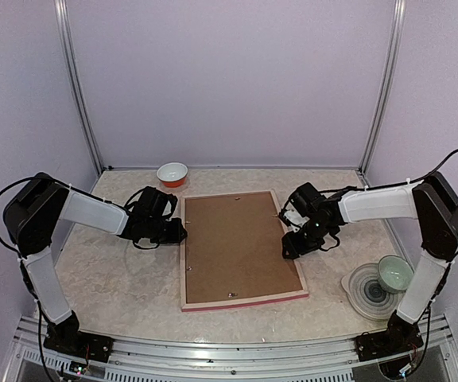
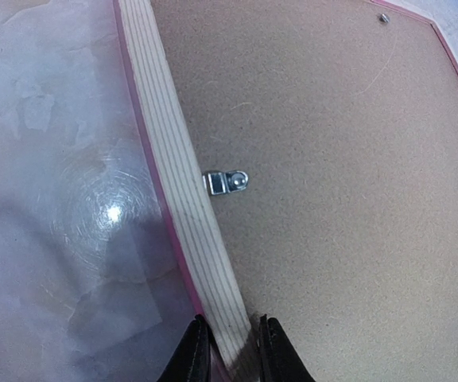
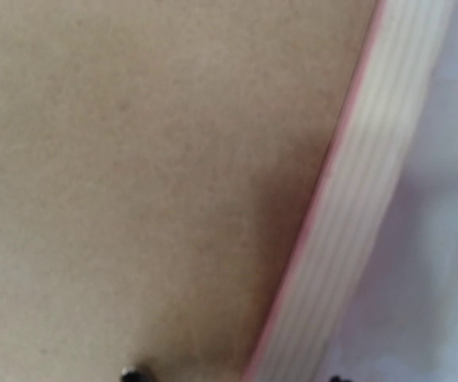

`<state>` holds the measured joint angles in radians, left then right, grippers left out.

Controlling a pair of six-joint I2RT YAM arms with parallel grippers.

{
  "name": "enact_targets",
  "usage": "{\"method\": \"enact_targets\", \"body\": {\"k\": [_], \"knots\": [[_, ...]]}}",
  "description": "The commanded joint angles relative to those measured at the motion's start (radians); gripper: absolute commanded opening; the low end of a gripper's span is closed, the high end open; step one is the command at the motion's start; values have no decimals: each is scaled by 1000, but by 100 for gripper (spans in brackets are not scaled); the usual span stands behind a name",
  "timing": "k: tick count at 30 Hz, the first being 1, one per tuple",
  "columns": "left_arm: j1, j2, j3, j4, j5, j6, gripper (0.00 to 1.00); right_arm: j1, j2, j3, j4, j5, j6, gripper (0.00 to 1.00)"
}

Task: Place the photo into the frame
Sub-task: Press the fastener onto the backboard.

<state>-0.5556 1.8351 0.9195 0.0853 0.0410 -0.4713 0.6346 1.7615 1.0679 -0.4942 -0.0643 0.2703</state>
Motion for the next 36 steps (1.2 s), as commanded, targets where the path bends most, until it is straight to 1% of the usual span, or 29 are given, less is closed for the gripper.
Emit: {"method": "enact_targets", "body": {"k": [1,9,16,28,36], "knots": [[2,15,-8,-2,28,30,20,11,36,21,9,24,9,52],[2,16,-8,-1,31,30,20,10,56,14,1,51,9,49],[2,15,-9,-2,28,30,20,-9,67,7,-6,46,23,42],[3,14,-8,-4,25,30,20,-34,71,-8,-30,33,39,37],[5,12,-11,-3,20,30,20,-42,56,-15,-45,32,39,30]]}}
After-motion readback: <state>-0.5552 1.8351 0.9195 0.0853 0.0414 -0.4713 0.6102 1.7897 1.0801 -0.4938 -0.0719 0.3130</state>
